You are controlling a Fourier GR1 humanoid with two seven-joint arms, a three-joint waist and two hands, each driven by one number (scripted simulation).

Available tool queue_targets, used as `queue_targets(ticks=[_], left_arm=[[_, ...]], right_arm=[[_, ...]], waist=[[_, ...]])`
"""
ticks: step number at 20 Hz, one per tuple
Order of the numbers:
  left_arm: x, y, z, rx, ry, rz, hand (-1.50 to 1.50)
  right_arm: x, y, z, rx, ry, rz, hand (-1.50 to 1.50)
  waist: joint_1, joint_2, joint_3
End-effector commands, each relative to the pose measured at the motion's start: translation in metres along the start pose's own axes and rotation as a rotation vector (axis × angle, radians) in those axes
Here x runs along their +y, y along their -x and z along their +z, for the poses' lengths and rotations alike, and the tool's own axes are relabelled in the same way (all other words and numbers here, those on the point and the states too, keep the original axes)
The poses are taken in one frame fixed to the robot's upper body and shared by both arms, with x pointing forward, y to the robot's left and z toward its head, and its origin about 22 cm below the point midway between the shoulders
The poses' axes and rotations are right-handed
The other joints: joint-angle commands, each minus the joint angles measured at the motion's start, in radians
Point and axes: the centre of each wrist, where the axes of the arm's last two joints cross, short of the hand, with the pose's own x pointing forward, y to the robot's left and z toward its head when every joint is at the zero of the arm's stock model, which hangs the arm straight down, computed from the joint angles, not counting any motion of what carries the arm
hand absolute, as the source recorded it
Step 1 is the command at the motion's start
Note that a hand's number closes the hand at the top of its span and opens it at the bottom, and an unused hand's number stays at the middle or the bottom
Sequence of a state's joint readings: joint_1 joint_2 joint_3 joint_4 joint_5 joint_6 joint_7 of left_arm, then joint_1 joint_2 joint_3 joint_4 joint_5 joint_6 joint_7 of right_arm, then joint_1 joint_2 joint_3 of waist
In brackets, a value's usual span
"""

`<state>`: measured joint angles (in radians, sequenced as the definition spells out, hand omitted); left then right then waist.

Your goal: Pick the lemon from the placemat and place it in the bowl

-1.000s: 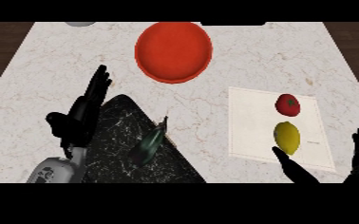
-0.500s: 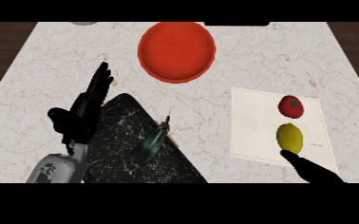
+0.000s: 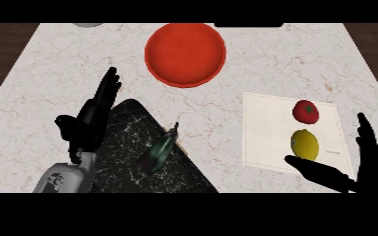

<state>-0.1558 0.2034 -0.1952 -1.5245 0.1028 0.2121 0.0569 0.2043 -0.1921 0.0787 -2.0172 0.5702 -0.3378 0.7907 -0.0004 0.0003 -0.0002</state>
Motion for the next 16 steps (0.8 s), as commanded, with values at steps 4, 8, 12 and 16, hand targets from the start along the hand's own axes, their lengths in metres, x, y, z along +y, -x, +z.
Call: queue_targets(ticks=[4,8,12,16], left_arm=[[-0.014,0.017,0.013,0.01,-0.007,-0.01,0.0],[0.004,-0.007,0.012,0.004,0.003,0.0,0.0],[0.013,0.005,0.003,0.022,-0.006,-0.011,0.0],[0.012,0.006,-0.007,0.001,0.001,-0.008,0.0]], right_arm=[[-0.008,0.032,0.017,-0.003,-0.03,-0.03,-1.5],[0.003,0.017,0.024,-0.054,-0.03,-0.131,-1.5],[0.002,0.027,0.014,-0.096,-0.021,-0.185,-1.5],[0.015,0.032,0.025,-0.081,-0.041,-0.206,-1.5]], waist=[[-0.006,-0.002,0.0],[-0.002,-0.002,0.0],[-0.004,-0.001,0.0],[-0.005,-0.001,0.0]])
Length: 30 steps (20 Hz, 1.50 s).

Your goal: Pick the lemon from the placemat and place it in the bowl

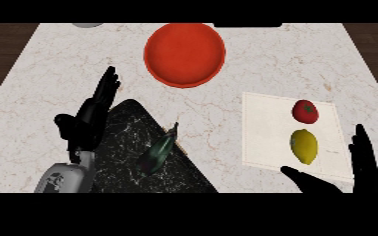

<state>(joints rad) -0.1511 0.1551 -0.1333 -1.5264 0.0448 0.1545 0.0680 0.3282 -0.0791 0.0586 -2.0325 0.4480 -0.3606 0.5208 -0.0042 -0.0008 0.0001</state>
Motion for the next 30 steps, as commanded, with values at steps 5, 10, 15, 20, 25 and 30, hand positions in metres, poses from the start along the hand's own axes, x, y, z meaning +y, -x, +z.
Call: queue_targets(ticks=[5,10,15,20,25,30], left_arm=[[0.009,-0.015,0.002,-0.004,0.003,0.005,0.0],[0.019,-0.007,0.002,0.015,0.01,-0.002,0.0],[0.004,0.004,-0.005,0.012,0.007,0.013,0.0],[-0.015,-0.001,-0.002,0.011,0.011,0.009,0.0],[-0.001,-0.014,0.015,0.008,-0.009,0.003,0.0],[0.011,0.008,0.002,-0.005,-0.011,0.013,0.0]], right_arm=[[0.008,-0.007,-0.005,0.032,-0.023,-0.073,-1.5],[0.019,0.031,-0.023,0.045,-0.024,-0.088,-1.5],[0.052,0.024,-0.026,0.043,-0.02,-0.1,-1.5],[0.028,0.051,-0.024,0.087,0.013,-0.03,-1.5],[0.051,0.069,-0.033,0.135,0.02,0.104,-1.5],[0.024,0.068,-0.06,0.128,-0.043,0.07,-1.5]], waist=[[0.003,0.0,0.0],[0.003,0.0,0.0],[0.003,0.001,0.0],[0.001,0.001,0.0],[0.007,0.0,0.0],[0.002,0.001,0.0]])
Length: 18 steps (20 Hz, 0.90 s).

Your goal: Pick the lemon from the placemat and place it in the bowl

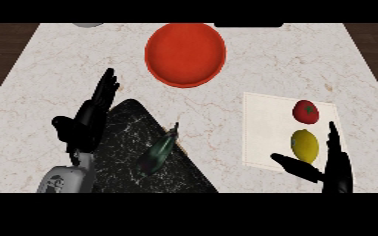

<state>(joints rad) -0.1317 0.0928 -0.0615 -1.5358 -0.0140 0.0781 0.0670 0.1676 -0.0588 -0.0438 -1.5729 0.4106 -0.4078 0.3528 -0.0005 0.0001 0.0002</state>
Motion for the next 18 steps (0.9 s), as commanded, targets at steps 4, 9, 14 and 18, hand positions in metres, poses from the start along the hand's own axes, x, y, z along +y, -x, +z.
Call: queue_targets(ticks=[4,9,14,18], left_arm=[[-0.004,-0.009,0.0,-0.017,0.014,-0.004,0.0],[-0.012,0.001,0.009,-0.006,-0.006,0.004,0.0],[0.001,-0.009,-0.004,-0.009,0.003,-0.005,0.0],[-0.016,-0.008,-0.008,-0.011,0.042,-0.002,0.0]], right_arm=[[0.01,0.005,-0.014,-0.076,-0.121,0.115,1.5],[0.028,0.007,-0.001,-0.144,-0.158,0.199,1.5],[0.036,0.003,0.002,-0.167,-0.154,0.086,1.5],[0.063,-0.028,0.009,-0.477,-0.57,0.212,1.5]], waist=[[0.004,0.0,0.0],[0.002,-0.001,0.0],[-0.001,0.0,0.0],[0.053,0.004,0.003]])
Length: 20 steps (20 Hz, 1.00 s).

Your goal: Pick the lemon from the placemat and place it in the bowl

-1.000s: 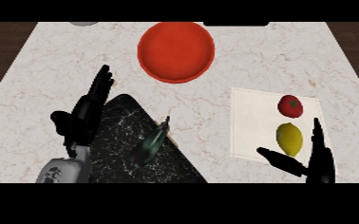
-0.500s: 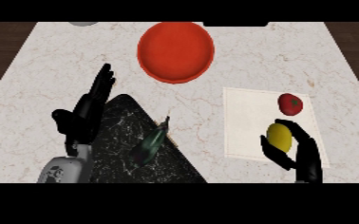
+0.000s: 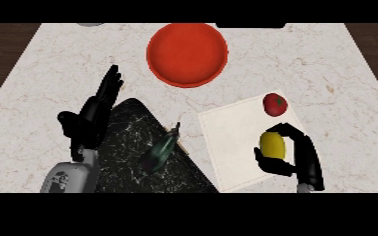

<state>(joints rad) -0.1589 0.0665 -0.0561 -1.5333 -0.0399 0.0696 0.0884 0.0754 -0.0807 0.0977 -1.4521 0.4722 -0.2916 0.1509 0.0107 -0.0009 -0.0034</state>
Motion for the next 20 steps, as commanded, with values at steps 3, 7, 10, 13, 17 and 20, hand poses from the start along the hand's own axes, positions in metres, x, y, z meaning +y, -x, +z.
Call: queue_targets(ticks=[3,7,10,13,17,20], left_arm=[[-0.021,-0.007,-0.006,-0.028,0.096,0.005,0.0],[-0.032,-0.012,-0.01,-0.048,0.146,0.003,0.0],[-0.022,-0.009,-0.009,-0.016,0.098,0.002,0.0],[-0.01,-0.003,-0.008,-0.006,0.042,-0.008,0.0],[-0.015,0.018,0.011,0.004,0.009,-0.004,0.0],[0.007,0.007,-0.001,-0.004,-0.018,-0.013,0.0]], right_arm=[[0.05,-0.064,0.009,-0.52,-0.674,0.139,1.5],[0.07,-0.1,0.026,-0.844,-1.079,0.076,1.5],[0.053,-0.12,0.021,-1.056,-1.279,-0.027,1.5],[0.005,-0.149,0.001,-1.274,-1.33,-0.106,1.5],[-0.054,-0.173,-0.03,-1.425,-1.276,-0.155,1.5],[-0.088,-0.202,-0.038,-1.439,-1.238,-0.136,1.5]], waist=[[0.156,0.012,0.008],[0.166,0.017,0.01],[0.112,0.01,0.008],[0.039,0.004,0.005],[0.004,0.003,0.004],[-0.007,0.001,0.003]])
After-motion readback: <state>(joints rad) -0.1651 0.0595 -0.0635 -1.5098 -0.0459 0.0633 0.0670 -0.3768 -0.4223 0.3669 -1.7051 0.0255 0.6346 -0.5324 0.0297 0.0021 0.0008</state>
